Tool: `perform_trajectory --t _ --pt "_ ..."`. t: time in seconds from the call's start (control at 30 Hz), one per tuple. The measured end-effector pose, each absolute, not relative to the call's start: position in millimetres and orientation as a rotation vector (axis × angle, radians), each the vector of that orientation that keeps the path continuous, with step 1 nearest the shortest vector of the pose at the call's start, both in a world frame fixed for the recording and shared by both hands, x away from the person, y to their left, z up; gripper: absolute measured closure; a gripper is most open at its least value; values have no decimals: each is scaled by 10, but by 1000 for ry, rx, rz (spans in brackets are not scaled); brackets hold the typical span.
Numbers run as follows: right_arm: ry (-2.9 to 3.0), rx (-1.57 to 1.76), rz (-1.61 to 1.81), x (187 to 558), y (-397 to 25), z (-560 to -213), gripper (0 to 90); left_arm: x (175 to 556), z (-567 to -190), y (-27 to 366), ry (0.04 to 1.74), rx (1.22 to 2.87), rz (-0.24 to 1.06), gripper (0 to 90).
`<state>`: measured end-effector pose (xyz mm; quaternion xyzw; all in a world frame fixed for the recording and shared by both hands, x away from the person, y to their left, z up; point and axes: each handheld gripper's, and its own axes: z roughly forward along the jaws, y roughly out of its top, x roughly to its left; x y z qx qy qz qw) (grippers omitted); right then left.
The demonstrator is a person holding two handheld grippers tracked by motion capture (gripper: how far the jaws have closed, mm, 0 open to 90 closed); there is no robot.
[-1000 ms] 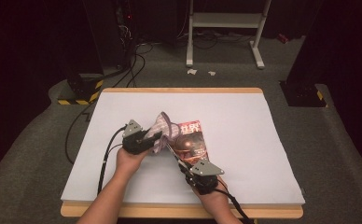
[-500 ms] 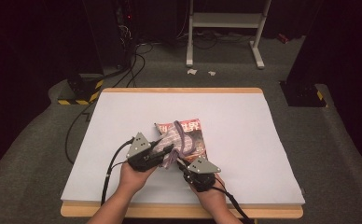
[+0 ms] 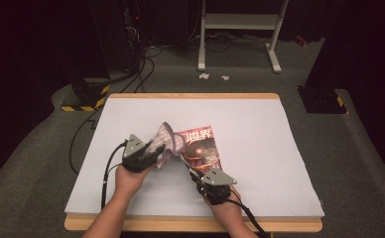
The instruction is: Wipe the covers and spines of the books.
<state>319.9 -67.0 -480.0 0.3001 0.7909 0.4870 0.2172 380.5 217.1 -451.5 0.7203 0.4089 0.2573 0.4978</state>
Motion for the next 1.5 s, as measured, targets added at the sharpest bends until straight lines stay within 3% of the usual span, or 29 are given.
perform_trajectory --t 0.4,0.53,0.67,0.83,0.97,1.2,1.5 --pt "2191 831 1356 3201 -683 -4801 830 3865 -4846 2979 1249 1777 739 611" --pt "2192 836 1356 3196 -680 -4808 829 3896 -4968 3108 1306 1803 699 600" --pt "2192 831 1352 3191 -676 -4823 829 3918 -5050 3078 1310 1812 683 561" --pt "2192 836 1356 3192 -690 -4823 830 3884 -4999 3106 1318 1774 675 384" --pt "2191 835 1356 3193 -704 -4817 831 3798 -4853 3113 1288 1724 704 322" --pt "2195 830 1353 3189 -699 -4826 830 3679 -4636 3002 1202 1718 746 307" --pt "2185 831 1351 3189 -716 -4803 837 3535 -4522 2747 1087 1731 696 321"
